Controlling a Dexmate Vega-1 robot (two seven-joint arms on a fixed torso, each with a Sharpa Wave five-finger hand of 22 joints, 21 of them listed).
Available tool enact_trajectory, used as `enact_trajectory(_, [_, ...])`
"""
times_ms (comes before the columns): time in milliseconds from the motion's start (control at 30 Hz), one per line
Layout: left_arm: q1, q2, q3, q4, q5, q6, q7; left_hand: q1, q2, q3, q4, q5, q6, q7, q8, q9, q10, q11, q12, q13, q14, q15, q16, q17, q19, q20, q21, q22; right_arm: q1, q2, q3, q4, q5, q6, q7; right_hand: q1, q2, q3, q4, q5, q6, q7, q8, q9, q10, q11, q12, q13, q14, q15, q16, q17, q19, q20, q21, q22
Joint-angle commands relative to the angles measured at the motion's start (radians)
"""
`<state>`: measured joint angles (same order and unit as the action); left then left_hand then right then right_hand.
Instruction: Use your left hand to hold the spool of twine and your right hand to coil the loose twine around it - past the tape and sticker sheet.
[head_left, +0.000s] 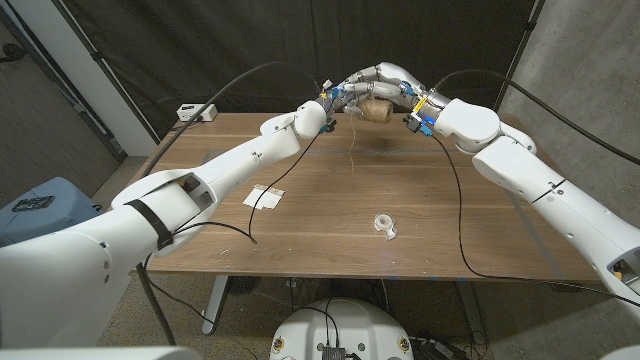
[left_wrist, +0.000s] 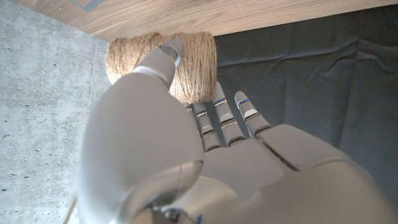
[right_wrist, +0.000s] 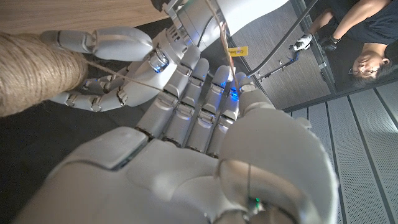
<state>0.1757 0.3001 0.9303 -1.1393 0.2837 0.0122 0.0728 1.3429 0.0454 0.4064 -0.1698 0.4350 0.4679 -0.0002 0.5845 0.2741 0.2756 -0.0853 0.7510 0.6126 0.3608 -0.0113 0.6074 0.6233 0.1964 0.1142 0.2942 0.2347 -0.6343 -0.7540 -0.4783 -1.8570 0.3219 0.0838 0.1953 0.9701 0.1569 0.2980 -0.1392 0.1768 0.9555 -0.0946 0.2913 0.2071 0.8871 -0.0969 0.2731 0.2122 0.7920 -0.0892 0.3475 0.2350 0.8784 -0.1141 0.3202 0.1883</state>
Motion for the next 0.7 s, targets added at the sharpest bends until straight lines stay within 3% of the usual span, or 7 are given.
enact_trajectory(33, [0.003,0.002,0.004,0.001,0.004,-0.004,-0.01,0.007,0.041,0.002,0.007,0.003,0.034,0.024,0.132,0.084,0.054,0.035,0.009,0.218,0.009,-0.011,0.003,0.003,-0.003,0.0,0.002,0.005,0.026,0.01,-0.003,0.009,-0.015,0.001,-0.001,0.011,0.003,-0.001,-0.007,0.001,0.007,-0.002,-0.002,0.004,0.008,-0.005,-0.002,0.002,0.013,-0.134,-0.001,0.002,0.006,-0.054,0.009,0.004])
enact_trajectory(700, [0.006,0.008,0.005,-0.006,0.007,-0.024,-0.027,0.009,0.041,0.002,0.007,0.005,0.033,0.024,0.132,0.085,0.054,0.033,0.007,0.217,0.007,-0.01,0.002,0.002,-0.004,0.0,0.003,0.005,0.083,0.042,-0.016,0.041,-0.042,0.012,0.001,0.014,0.002,-0.002,-0.007,0.001,0.011,-0.001,-0.005,0.005,0.01,-0.006,-0.007,0.003,0.015,-0.133,-0.004,0.004,0.006,-0.052,0.011,0.005])
